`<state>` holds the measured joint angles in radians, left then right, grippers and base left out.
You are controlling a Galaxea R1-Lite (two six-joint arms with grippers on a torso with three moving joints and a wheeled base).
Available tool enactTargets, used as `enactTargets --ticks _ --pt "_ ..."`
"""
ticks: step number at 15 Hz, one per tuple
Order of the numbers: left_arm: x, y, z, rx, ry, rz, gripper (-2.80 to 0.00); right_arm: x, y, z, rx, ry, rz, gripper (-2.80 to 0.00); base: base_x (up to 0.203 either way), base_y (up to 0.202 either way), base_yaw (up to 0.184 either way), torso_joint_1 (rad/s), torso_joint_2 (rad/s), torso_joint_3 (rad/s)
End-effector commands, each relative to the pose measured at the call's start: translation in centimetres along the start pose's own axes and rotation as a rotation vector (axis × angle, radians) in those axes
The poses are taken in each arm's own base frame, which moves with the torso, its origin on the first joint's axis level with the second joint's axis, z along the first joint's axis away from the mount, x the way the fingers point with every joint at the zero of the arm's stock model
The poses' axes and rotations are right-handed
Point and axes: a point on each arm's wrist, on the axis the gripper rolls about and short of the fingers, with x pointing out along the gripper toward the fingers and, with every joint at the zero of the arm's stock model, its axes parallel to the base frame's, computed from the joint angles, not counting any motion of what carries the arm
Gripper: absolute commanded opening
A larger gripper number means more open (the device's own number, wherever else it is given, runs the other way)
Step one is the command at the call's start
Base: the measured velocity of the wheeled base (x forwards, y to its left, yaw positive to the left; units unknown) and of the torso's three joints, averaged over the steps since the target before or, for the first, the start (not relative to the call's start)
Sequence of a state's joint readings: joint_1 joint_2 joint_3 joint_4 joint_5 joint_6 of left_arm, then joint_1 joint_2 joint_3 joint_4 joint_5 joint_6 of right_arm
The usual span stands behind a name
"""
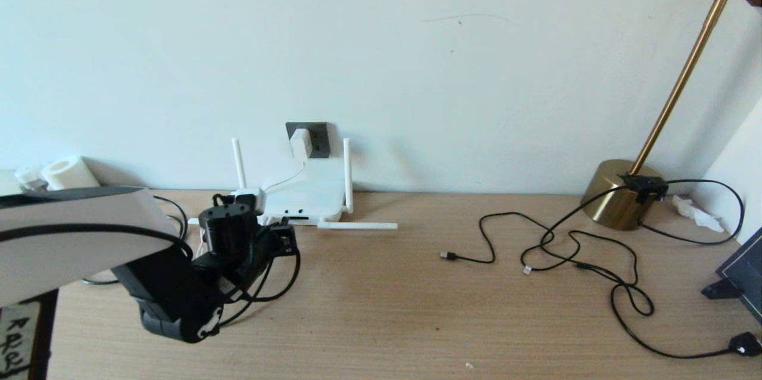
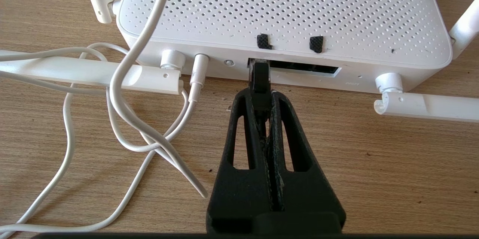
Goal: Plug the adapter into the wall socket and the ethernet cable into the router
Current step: Align cable and router interface, then plug cable into router interface
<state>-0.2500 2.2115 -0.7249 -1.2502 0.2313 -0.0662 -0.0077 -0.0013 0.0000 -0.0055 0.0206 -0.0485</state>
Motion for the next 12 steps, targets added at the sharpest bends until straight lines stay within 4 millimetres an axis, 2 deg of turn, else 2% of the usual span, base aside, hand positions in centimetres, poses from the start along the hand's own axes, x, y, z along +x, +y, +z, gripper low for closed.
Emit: enactTargets --ticks 1,12 --pt "0.02 -0.01 0.16 -0.003 -0.011 0.001 -2.8 0.01 0.0 0.01 -0.001 0.001 0.001 0.0 0.0 0.0 0.0 0.0 0.0 0.0" --pt "0.33 -0.15 0.17 -0.003 -0.015 -0.001 -2.8 0.01 0.0 0.01 -0.001 0.001 0.001 0.0 0.0 0.0 0.0 0.0 0.0 0.0"
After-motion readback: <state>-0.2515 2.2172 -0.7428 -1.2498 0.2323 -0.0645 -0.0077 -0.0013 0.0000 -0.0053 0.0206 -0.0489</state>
